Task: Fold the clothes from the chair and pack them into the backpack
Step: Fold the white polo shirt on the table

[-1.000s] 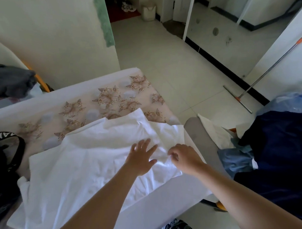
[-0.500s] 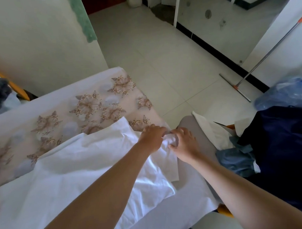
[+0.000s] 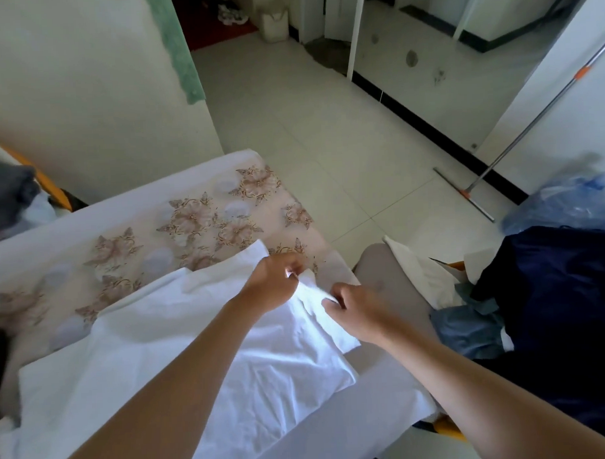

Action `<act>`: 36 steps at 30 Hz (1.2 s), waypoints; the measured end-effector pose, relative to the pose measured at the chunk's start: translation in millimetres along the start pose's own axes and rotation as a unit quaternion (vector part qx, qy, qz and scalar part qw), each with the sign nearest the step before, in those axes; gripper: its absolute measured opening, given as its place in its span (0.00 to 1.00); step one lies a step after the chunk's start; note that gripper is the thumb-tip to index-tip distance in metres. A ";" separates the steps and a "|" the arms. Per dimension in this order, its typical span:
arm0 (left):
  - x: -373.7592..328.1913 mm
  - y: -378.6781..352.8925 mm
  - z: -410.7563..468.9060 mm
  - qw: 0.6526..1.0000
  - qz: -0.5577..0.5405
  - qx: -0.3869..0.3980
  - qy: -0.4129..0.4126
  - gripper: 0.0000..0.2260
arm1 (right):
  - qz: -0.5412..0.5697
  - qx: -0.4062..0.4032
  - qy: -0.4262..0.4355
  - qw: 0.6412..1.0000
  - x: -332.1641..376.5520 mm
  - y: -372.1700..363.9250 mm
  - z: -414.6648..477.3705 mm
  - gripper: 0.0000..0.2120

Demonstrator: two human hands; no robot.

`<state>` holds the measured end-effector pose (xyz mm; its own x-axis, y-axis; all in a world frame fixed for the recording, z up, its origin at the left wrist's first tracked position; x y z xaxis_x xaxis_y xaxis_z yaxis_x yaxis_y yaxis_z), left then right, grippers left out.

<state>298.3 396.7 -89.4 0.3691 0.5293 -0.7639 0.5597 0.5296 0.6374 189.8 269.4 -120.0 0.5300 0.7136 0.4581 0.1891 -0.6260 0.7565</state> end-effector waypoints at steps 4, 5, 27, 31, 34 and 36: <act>14.0 25.0 -38.3 0.989 0.130 -0.001 -0.065 0.16 | 0.041 0.076 0.042 0.995 41.5 -19.6 -34.9 0.09; 20.5 24.7 -47.1 0.980 0.184 0.030 -0.068 0.19 | 0.031 0.127 0.047 0.990 48.3 -33.8 -44.7 0.09; 5.7 -50.3 -21.7 0.911 0.341 0.124 -0.196 0.29 | 0.030 0.012 -0.051 0.998 -10.3 -57.7 -11.8 0.13; -2.3 -60.3 -7.4 0.860 0.416 0.174 -0.237 0.26 | -0.008 0.020 -0.044 0.999 -12.9 -62.4 -5.9 0.17; -5.2 -51.4 -5.5 0.829 0.470 0.153 -0.262 0.24 | -0.029 0.002 -0.012 0.999 -1.4 -55.0 -3.7 0.05; -1.3 -41.3 -11.2 0.840 0.445 0.158 -0.266 0.22 | -0.042 0.019 -0.002 0.999 5.8 -56.5 -3.2 0.12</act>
<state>266.4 381.6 -113.6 0.9784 0.2063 0.0103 0.0246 -0.1655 0.9859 179.5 309.9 -158.6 0.5142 0.7625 0.3926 0.2644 -0.5764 0.7732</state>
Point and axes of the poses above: each hand's wrist, its own z-axis towards the middle knuckle, its own y-axis out of the back of the hand, x = y × z, the point moved 10 cm from there along z, towards the middle knuckle, and after that the axes turned 10 degrees about -y, right-handed, at the moved point
